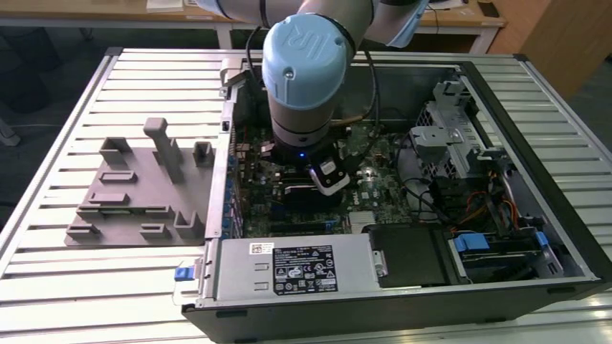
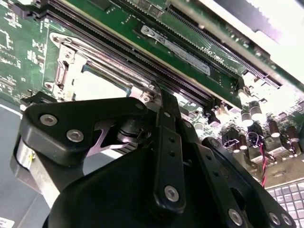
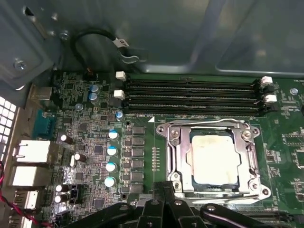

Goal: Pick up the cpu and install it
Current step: 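Install the second cpu locking lever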

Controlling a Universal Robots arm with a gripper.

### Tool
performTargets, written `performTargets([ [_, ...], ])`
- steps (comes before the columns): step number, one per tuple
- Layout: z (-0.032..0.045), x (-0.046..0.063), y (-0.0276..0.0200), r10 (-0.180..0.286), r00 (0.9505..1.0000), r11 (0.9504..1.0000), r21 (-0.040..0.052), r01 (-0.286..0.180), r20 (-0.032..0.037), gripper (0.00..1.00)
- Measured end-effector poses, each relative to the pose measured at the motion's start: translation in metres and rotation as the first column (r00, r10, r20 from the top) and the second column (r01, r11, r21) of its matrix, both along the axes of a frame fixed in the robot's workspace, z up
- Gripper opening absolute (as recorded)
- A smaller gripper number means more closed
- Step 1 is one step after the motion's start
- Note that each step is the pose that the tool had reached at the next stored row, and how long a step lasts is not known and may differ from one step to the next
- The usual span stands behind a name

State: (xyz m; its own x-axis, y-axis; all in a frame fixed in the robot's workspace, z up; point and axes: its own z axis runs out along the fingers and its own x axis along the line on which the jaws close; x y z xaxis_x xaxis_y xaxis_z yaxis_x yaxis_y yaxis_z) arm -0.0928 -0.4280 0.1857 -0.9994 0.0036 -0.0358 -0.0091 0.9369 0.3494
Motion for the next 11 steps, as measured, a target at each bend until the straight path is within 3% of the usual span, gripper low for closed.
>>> performTargets([
  [5,0.0016,0.000,0.0000,0.000,1.0000,1.0000,0.0001,0.000,0.0000,0.11],
  [11,0.0126,0.000,0.0001,0.000,1.0000,1.0000,-0.0033,0.000,0.0000,0.11],
])
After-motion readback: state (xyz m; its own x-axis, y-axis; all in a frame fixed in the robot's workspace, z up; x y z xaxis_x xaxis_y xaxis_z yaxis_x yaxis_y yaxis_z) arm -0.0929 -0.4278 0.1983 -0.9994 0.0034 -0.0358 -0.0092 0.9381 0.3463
